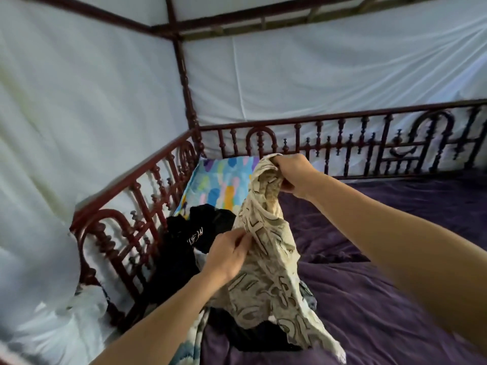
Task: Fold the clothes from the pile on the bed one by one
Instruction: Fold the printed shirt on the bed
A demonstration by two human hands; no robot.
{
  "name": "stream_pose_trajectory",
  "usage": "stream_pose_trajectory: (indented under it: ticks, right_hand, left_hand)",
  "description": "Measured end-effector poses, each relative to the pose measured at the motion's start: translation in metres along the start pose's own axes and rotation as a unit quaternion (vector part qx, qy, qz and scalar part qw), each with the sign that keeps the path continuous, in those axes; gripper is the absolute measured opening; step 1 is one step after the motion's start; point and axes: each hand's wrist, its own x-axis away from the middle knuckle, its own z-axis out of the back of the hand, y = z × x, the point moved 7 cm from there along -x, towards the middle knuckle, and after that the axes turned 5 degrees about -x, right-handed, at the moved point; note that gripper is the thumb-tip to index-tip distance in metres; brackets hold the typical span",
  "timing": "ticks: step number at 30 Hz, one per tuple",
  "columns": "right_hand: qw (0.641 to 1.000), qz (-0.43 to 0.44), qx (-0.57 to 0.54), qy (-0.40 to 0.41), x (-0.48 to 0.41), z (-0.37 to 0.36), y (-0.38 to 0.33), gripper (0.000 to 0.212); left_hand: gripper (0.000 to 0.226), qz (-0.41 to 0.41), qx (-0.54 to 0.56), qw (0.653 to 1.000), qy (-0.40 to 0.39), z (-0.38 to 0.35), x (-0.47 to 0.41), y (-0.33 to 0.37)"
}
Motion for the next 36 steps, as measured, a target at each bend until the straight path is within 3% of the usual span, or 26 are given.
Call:
stream_pose_trajectory:
  ticks: [3,5,7,11,14,17,22,26,27,29,32,36]
  right_hand:
    - [0.999,0.003,-0.044,0.005,0.009,0.003,-0.016,0.01]
    - [0.999,0.011,-0.047,0.017,0.014,0.008,-0.026,0.012]
    - [0.998,0.016,-0.061,0.028,0.014,0.014,-0.033,0.013]
    - [0.996,0.017,-0.065,0.052,0.014,0.024,-0.038,0.012]
    - [0.991,0.048,0.011,0.122,0.015,0.044,-0.046,0.011]
    - [0.946,0.115,0.238,0.186,0.018,0.066,-0.06,0.018]
    - [0.899,0.203,0.318,0.225,0.034,0.077,-0.081,0.015]
    - [0.836,0.249,0.455,0.179,0.063,0.055,-0.096,0.017]
    - [0.833,0.238,0.475,0.152,0.069,0.051,-0.095,0.018]
    - [0.836,0.208,0.489,0.135,0.075,0.05,-0.091,0.041]
    - [0.852,0.189,0.447,0.194,0.083,0.066,-0.089,0.059]
    - [0.853,0.145,0.458,0.203,0.087,0.087,-0.057,0.052]
  left_hand:
    - [0.054,-0.021,0.123,0.992,0.019,0.013,-0.005,0.026]
    - [0.068,-0.05,0.131,0.99,-0.011,0.016,-0.01,0.044]
    - [0.057,-0.054,0.078,0.994,-0.049,0.014,-0.011,0.057]
    - [0.024,-0.022,-0.028,0.999,0.002,0.02,-0.027,0.051]
    - [0.027,0.022,0.028,0.999,0.01,0.044,-0.052,0.025]
    - [0.024,0.019,0.044,0.998,0.042,0.086,-0.079,0.007]
    - [0.024,-0.069,0.069,0.992,0.082,0.144,-0.117,0.034]
    - [0.03,-0.17,0.026,0.978,0.12,0.184,-0.132,0.08]
    - [0.035,-0.193,-0.001,0.974,0.119,0.192,-0.138,0.087]
    - [0.055,-0.213,-0.11,0.965,0.107,0.2,-0.151,0.091]
    - [0.072,-0.223,-0.251,0.939,0.076,0.196,-0.17,0.085]
    - [0.071,-0.246,-0.226,0.942,-0.028,0.161,-0.185,0.059]
